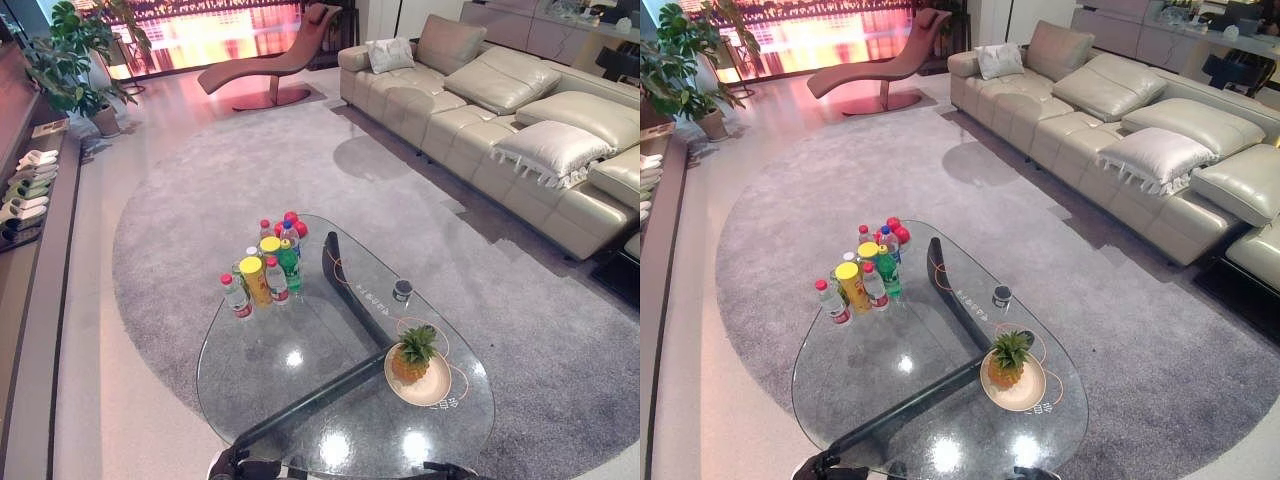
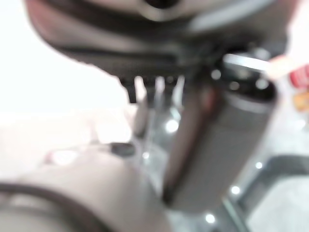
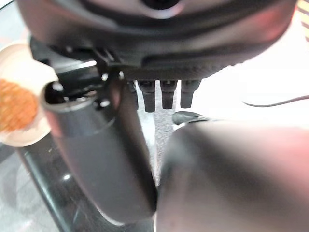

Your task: Pick up the fruit to the plate

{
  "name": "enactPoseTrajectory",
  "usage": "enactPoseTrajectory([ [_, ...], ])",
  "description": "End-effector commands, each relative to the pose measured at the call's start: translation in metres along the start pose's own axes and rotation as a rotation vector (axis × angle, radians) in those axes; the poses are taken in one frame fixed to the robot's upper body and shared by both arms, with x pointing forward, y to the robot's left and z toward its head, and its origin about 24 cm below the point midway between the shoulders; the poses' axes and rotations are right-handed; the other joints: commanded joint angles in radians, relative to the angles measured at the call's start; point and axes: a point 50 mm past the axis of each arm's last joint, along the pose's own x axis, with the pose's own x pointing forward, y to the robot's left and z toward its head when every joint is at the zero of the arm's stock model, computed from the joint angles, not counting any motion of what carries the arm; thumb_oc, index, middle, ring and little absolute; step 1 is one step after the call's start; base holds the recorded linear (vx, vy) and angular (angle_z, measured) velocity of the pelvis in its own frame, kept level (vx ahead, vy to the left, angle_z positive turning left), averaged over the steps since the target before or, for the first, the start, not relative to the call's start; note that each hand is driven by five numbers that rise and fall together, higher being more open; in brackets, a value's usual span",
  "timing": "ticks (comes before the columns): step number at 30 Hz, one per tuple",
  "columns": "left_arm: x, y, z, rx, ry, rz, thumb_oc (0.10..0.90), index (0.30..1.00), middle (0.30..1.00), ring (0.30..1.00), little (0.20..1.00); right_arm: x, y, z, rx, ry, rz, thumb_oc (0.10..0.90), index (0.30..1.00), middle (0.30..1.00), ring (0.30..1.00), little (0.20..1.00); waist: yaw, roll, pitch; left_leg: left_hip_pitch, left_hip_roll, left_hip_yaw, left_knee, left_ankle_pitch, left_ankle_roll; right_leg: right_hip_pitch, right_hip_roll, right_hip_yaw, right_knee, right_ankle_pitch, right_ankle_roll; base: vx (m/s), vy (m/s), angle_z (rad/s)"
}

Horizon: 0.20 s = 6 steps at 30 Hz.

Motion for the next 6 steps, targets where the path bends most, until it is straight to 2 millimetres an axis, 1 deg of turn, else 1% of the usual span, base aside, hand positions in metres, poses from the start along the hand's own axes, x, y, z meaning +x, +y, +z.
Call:
enactPoseTrajectory([
  [1, 0.005, 0.001, 0.019, -0.004, -0.016, 0.020, 0.800, 0.900, 0.900, 0.900, 0.900, 0.001, 0.003, -0.019, 0.011, 0.091, 0.023, 0.800, 0.900, 0.900, 0.900, 0.900, -0.010, -0.040, 0.040, 0.057, -0.054, 0.012, -0.002, -0.020, 0.011, -0.002, -0.015, -0.082, -0.074, 0.158, 0.012, 0.06, 0.001, 0.00],
  [6, 0.003, 0.002, 0.001, -0.041, 0.066, 0.029, 0.800, 0.900, 0.900, 0.900, 0.900, 0.001, 0.005, -0.021, -0.016, 0.094, 0.011, 0.800, 0.900, 0.900, 0.900, 0.900, -0.006, -0.038, 0.030, 0.065, -0.054, 0.002, -0.002, -0.027, 0.012, 0.008, -0.020, -0.087, -0.076, 0.157, 0.015, 0.05, 0.007, 0.01],
])
